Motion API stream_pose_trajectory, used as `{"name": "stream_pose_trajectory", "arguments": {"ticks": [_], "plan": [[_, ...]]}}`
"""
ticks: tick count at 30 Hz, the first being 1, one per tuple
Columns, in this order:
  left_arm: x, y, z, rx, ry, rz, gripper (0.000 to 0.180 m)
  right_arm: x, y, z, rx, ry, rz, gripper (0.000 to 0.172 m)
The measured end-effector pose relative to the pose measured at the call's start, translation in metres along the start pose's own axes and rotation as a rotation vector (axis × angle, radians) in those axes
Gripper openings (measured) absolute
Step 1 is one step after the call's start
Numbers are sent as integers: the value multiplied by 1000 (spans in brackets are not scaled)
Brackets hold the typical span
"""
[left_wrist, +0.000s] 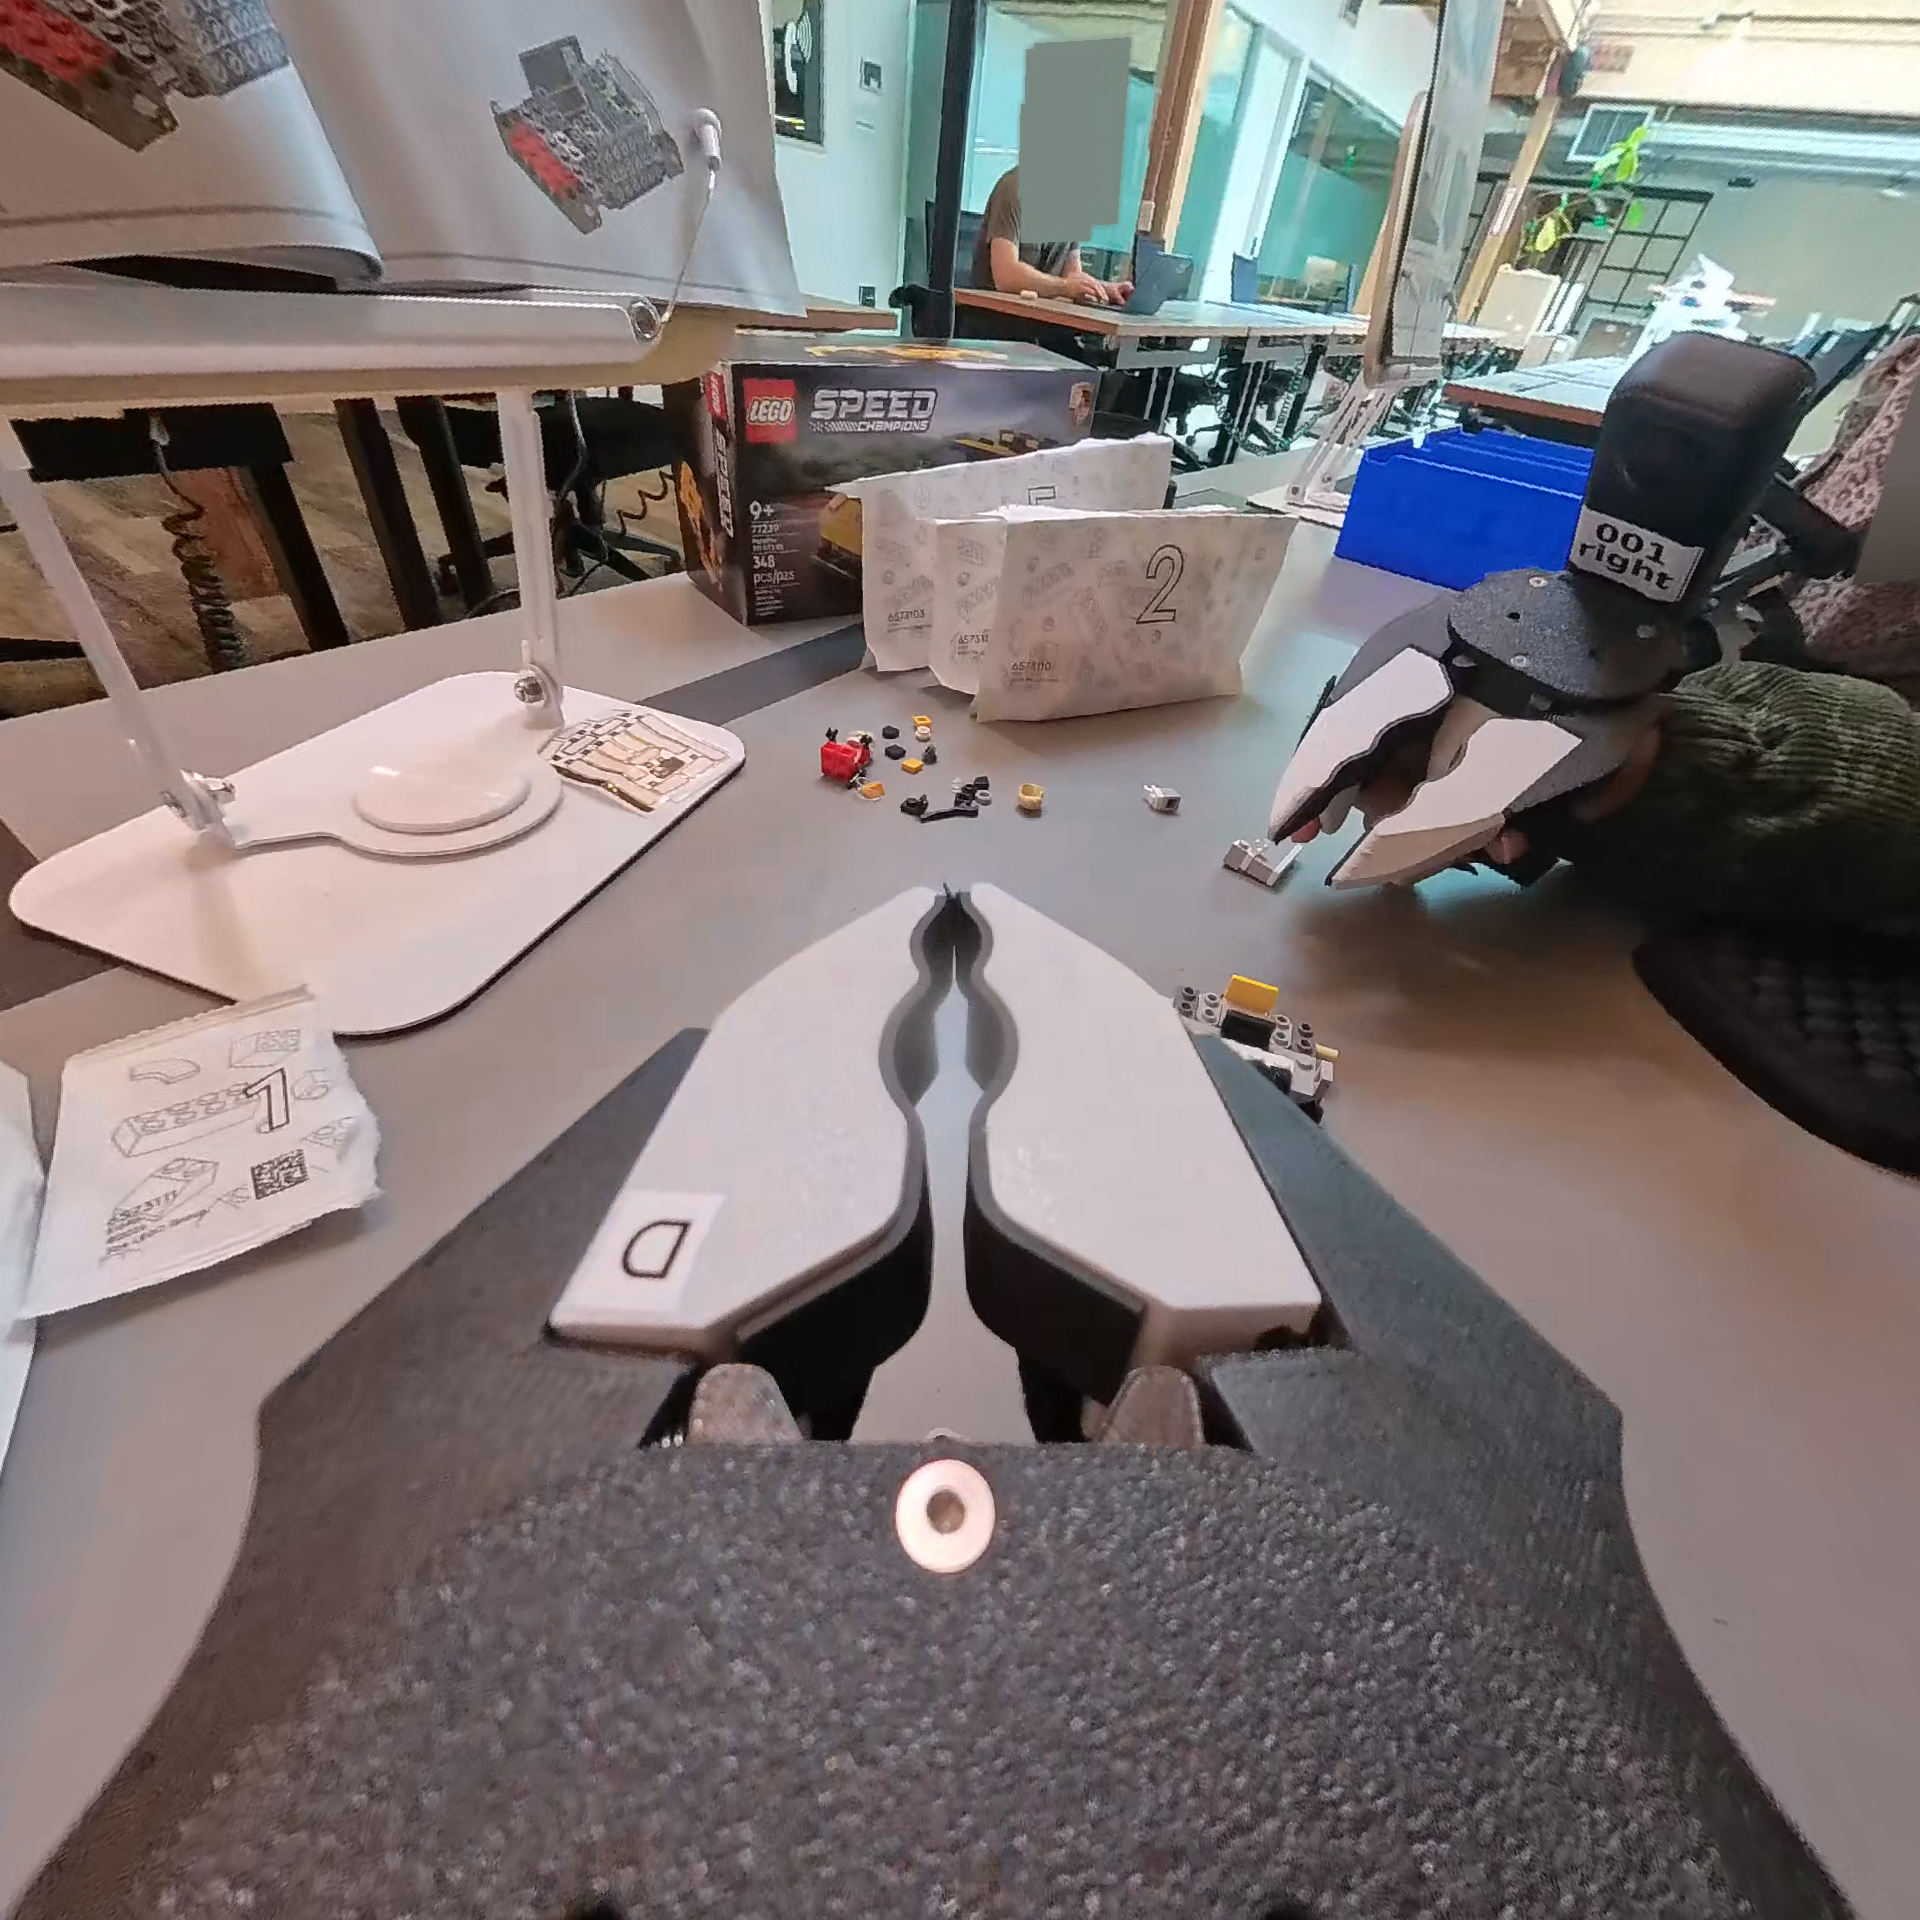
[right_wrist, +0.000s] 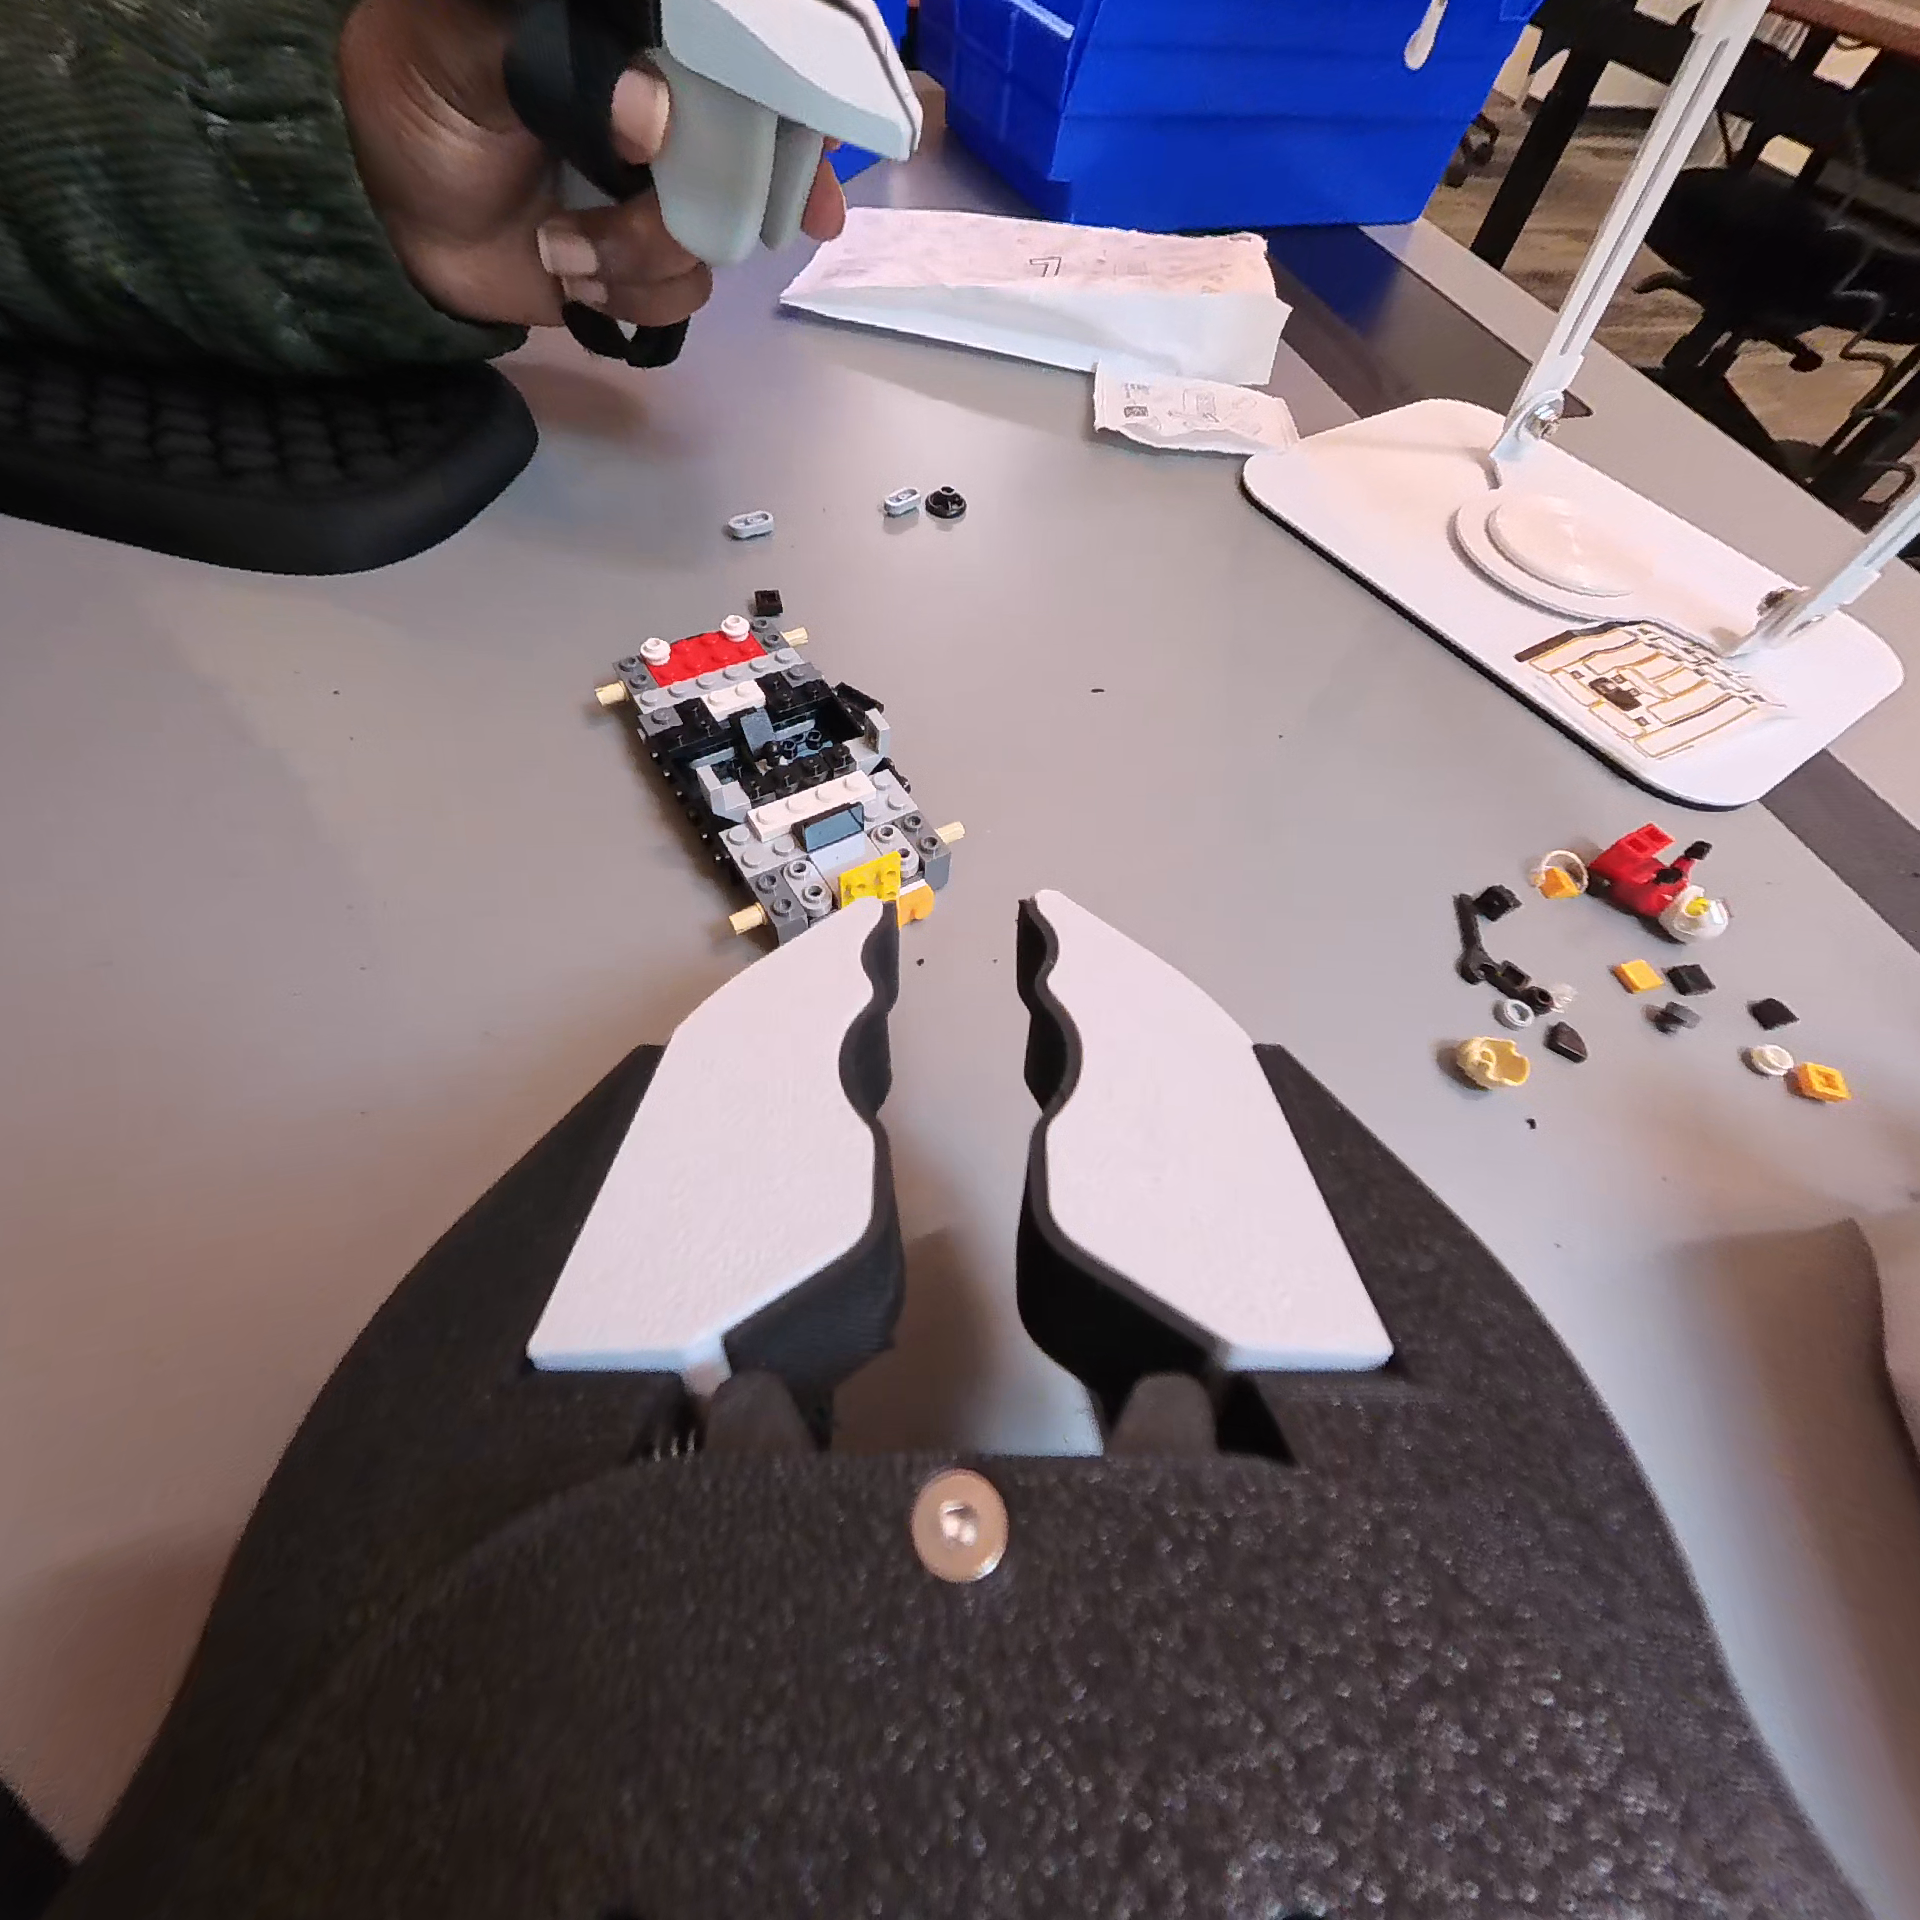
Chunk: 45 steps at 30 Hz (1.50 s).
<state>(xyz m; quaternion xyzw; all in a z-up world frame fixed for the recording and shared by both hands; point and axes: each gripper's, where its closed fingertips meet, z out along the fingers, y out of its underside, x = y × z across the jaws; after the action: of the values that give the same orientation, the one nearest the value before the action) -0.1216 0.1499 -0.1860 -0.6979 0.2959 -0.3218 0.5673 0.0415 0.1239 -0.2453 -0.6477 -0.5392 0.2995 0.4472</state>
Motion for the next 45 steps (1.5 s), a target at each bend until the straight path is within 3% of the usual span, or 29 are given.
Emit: {"name": "stream_pose_trajectory", "arguments": {"ticks": [45], "plan": [[-1, 6, 3, -26, -6, 30, 0, 0, 1, 0, 4, 4, 3, 20]]}}
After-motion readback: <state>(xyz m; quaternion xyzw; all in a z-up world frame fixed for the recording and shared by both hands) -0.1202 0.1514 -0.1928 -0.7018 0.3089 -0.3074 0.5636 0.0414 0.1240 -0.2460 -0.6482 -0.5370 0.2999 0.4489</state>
